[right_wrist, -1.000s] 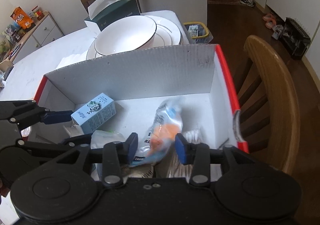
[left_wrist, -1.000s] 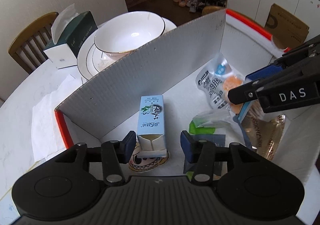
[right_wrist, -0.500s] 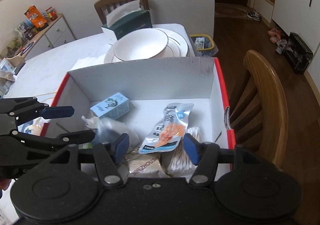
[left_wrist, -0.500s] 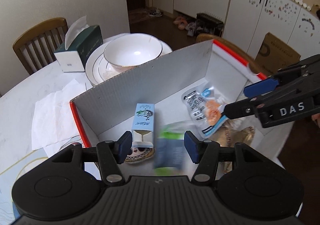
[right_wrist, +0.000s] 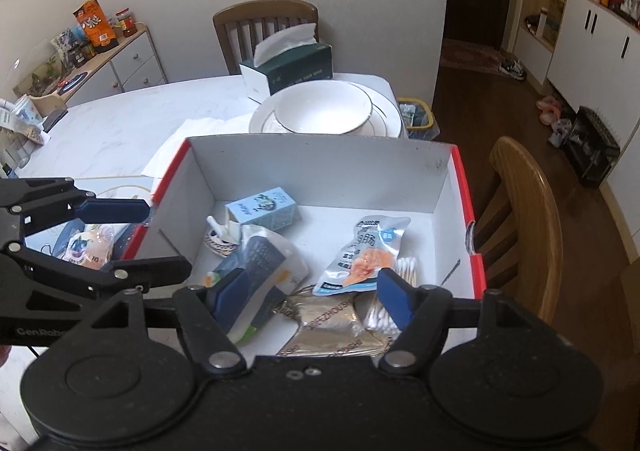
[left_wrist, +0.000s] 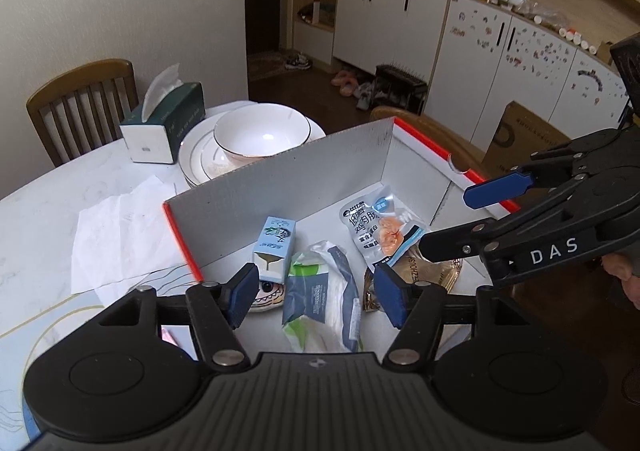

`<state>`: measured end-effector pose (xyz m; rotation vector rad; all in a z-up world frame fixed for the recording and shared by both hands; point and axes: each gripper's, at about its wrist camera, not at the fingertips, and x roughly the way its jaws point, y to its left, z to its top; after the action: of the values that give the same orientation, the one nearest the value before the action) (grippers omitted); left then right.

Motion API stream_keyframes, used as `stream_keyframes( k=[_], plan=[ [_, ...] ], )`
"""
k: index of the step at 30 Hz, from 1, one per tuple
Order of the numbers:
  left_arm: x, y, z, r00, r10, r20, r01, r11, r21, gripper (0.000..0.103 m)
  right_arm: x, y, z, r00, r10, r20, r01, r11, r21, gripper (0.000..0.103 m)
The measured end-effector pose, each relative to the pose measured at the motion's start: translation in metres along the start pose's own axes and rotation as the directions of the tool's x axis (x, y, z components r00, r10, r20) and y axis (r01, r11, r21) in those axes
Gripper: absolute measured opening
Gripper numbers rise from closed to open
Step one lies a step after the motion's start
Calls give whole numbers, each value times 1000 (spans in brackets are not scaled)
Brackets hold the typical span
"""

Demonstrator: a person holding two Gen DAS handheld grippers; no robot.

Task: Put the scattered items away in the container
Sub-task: 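Withdraw both tools from the box back toward the remaining items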

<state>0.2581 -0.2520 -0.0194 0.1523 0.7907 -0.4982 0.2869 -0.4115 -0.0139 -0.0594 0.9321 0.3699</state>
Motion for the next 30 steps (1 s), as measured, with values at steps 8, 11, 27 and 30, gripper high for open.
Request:
stream_keyframes(
  k=[8, 11, 27, 30],
  plan=[
    [-31, 20, -19, 999, -9, 41, 10, 1000, -26, 73, -11, 26, -5, 1000, -21, 23, 21, 1000, 4, 79],
    [-42, 31, -28, 999, -9, 48, 11, 999, -40, 74, -16, 38, -7, 999, -29, 35, 29, 1000, 1, 82],
    [-100, 103, -77, 994, 40, 97, -29, 993, -117, 83, -23, 118, -14, 993, -47, 105, 52, 997, -49, 89],
    [-106, 120, -87, 995, 50, 88, -37, 989, -142, 89, -22, 136, -15, 993, -39, 115, 46, 997, -57, 89]
  ],
)
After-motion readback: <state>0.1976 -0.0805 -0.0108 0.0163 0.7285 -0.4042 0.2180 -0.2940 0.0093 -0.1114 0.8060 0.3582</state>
